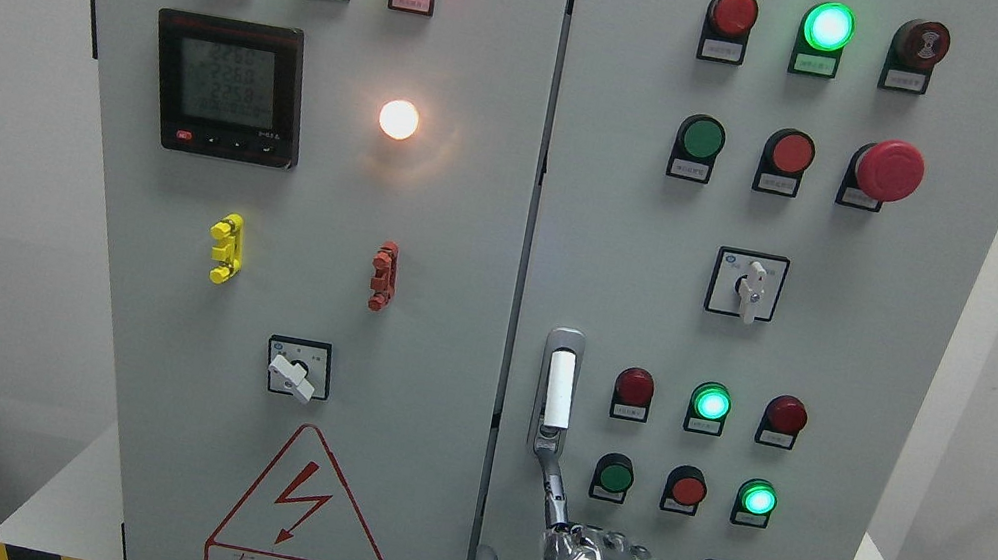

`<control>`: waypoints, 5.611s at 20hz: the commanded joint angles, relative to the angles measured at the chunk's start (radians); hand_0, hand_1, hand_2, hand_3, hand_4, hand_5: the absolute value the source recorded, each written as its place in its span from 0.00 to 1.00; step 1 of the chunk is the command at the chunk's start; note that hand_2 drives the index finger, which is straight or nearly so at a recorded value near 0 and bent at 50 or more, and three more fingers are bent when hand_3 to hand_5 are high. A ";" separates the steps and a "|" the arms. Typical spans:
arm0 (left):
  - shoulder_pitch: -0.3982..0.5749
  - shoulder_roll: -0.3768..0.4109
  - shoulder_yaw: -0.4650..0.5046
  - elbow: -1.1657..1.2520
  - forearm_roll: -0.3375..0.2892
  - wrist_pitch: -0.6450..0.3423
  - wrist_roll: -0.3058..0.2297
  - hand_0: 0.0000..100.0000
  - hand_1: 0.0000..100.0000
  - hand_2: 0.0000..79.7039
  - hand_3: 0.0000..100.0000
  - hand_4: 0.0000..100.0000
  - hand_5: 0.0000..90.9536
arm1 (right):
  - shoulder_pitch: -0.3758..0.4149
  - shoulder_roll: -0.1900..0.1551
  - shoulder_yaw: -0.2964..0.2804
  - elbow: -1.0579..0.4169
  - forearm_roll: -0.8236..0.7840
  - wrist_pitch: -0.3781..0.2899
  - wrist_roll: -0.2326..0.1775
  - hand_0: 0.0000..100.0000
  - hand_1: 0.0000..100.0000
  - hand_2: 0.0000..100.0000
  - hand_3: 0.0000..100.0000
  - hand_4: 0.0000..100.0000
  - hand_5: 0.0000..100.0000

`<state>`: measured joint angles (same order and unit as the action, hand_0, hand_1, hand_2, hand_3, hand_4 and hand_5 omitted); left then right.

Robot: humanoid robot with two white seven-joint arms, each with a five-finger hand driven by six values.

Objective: Release door handle

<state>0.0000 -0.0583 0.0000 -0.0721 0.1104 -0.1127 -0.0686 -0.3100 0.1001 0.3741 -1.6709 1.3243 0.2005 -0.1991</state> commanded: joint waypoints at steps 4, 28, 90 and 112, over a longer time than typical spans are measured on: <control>-0.002 0.000 -0.012 0.000 0.000 0.005 0.000 0.12 0.39 0.00 0.00 0.00 0.00 | 0.012 0.000 0.002 -0.010 -0.002 -0.009 -0.048 0.40 0.35 0.00 1.00 1.00 1.00; -0.002 0.000 -0.012 0.000 0.000 0.007 0.000 0.12 0.39 0.00 0.00 0.00 0.00 | 0.042 0.000 -0.012 -0.044 -0.086 -0.050 -0.094 0.38 0.12 0.79 0.95 0.83 0.94; -0.002 0.000 -0.012 0.000 0.000 0.005 0.000 0.12 0.39 0.00 0.00 0.00 0.00 | -0.205 0.007 -0.061 0.049 -0.089 -0.061 -0.141 0.26 0.58 0.81 0.98 0.88 0.97; -0.002 0.000 -0.012 0.000 0.000 0.005 0.000 0.12 0.39 0.00 0.00 0.00 0.00 | -0.198 0.009 -0.072 0.051 -0.088 -0.058 -0.144 0.31 0.58 0.84 1.00 0.88 0.98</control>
<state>0.0000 -0.0583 0.0000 -0.0721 0.1104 -0.1066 -0.0687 -0.5082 0.1083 0.3045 -1.6223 1.2355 0.1428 -0.3447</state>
